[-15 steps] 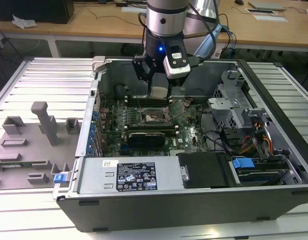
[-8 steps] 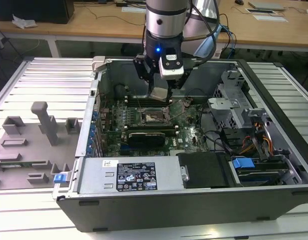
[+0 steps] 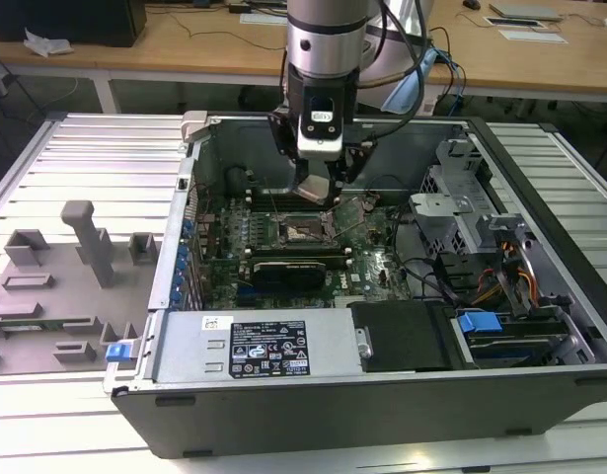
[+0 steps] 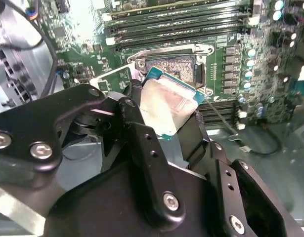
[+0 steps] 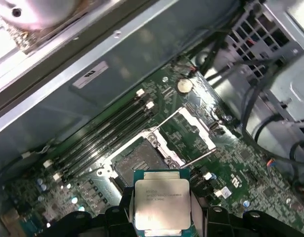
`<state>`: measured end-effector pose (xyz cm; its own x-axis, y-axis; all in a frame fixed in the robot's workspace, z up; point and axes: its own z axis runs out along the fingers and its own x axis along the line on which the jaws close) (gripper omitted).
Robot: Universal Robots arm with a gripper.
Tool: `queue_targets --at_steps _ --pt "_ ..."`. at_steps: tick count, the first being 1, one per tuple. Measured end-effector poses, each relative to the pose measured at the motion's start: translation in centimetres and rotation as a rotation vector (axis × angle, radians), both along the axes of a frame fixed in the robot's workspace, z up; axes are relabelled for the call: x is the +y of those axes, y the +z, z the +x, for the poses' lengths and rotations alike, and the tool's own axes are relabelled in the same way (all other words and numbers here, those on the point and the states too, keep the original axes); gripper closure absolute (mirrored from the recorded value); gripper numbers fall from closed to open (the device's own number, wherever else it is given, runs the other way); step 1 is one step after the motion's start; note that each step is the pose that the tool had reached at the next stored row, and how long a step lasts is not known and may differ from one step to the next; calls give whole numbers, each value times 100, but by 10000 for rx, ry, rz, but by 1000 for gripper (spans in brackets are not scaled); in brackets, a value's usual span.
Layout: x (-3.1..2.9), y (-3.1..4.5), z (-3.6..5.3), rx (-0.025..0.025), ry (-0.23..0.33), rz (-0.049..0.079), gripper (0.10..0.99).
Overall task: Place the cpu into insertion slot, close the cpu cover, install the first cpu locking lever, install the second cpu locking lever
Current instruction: 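Place the cpu into insertion slot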
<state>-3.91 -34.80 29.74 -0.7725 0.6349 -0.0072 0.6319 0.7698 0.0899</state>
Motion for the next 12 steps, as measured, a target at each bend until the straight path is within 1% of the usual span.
queue_targets --at_steps 2,4,5,6,8,11,12 --pt "0 -6 0 0 -375 0 545" --pt "0 -20 0 -1 -1363 0 545" --pt "0 -26 0 0 -1732 0 545" --pt "0 -39 0 -1 -2232 2 545" --pt "0 -58 0 -1 -2806 1 545" --pt "0 -115 0 0 -3946 0 545" --pt "0 -129 0 0 -4246 1 545"
